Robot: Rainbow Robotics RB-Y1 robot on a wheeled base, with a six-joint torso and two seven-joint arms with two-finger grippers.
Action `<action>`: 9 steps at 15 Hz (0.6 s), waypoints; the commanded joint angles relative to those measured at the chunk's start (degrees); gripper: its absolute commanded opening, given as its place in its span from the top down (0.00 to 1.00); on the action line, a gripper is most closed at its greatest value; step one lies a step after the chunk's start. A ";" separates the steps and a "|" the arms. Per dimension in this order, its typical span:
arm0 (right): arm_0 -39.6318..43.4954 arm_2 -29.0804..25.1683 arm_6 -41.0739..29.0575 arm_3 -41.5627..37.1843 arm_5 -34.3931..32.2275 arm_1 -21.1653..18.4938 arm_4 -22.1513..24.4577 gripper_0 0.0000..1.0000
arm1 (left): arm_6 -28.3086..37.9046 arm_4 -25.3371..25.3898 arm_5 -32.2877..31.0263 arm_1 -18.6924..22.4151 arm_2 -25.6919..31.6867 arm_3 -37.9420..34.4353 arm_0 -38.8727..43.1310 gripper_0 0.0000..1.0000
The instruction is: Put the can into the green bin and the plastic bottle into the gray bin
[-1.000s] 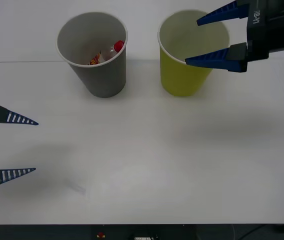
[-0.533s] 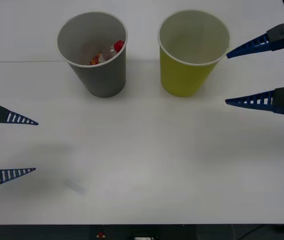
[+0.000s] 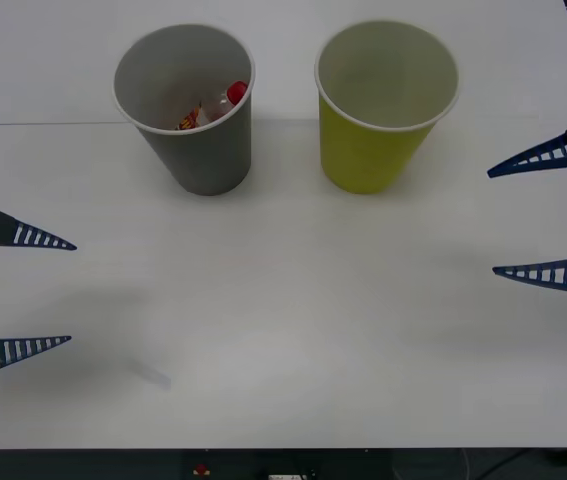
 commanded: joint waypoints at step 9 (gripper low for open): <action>15.47 -3.11 17.21 0.10 0.00 0.71 -2.82 0.00 | 0.00 0.00 0.00 0.00 0.00 0.00 0.00 0.00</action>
